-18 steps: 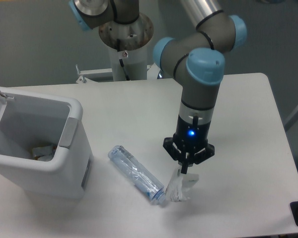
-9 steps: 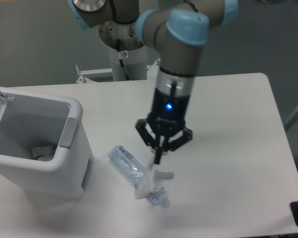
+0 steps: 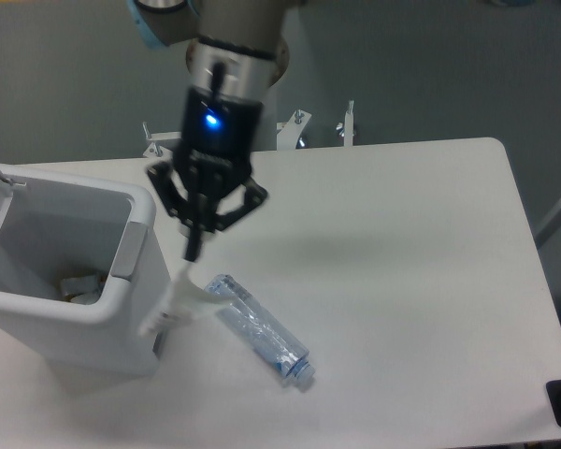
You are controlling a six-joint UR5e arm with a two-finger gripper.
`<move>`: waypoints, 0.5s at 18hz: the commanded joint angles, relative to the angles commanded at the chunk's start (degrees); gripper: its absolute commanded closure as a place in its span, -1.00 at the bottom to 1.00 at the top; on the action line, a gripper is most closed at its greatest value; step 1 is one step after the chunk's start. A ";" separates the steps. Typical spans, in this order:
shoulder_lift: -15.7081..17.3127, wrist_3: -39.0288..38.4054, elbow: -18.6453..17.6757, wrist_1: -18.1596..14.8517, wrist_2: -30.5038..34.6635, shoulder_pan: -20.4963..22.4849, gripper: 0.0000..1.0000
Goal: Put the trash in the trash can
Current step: 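Carry the white paper over the white trash bin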
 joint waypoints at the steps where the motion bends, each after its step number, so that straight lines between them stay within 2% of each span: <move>1: 0.53 -0.17 -0.17 0.00 0.00 -0.70 1.00; 9: 1.24 -1.49 -0.88 -0.18 0.35 -7.03 1.00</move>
